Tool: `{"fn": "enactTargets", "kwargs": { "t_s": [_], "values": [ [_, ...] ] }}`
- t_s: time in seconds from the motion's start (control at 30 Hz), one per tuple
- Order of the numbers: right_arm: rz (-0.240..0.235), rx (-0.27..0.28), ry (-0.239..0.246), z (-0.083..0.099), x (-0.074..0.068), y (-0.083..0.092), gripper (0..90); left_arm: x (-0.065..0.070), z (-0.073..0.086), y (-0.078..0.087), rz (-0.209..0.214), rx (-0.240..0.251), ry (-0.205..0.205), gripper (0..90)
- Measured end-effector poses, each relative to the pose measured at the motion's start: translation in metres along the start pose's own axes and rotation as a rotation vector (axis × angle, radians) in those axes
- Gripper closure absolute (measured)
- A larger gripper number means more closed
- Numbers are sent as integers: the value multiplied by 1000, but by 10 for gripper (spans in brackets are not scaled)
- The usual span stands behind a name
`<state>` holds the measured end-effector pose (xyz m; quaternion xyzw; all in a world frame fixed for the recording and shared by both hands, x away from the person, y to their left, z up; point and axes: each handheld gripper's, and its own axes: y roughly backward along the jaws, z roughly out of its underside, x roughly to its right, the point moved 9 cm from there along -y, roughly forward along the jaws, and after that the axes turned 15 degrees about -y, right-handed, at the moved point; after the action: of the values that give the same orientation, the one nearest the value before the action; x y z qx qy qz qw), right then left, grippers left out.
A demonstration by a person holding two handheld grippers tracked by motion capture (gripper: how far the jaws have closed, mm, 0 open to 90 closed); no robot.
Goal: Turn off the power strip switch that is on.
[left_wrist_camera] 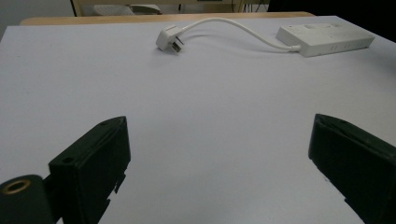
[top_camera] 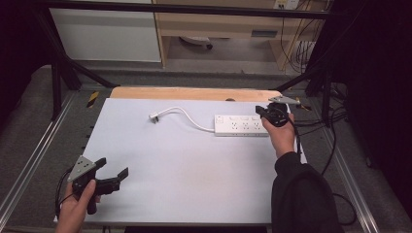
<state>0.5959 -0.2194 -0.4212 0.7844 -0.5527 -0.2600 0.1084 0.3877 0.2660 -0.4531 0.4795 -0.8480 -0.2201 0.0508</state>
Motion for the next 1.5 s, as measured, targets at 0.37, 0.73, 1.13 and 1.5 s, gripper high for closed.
{"fn": "enactTargets", "kwargs": {
  "t_s": [0.37, 0.73, 1.13, 1.5],
  "values": [
    [32, -6, 5, 5, 8, -10, 900, 0, 1, 1, 4, 3, 7, 55],
    [51, -18, 17, 11, 11, -22, 900, -1, 1, -1, 3, -1, 4, 55],
    [82, -32, -3, 18, 17, -33, 900, -1, 1, -1, 5, 0, 4, 55],
    [97, -42, -18, 24, 20, -42, 900, -1, 0, -1, 5, 1, -1, 55]
  ]
}}
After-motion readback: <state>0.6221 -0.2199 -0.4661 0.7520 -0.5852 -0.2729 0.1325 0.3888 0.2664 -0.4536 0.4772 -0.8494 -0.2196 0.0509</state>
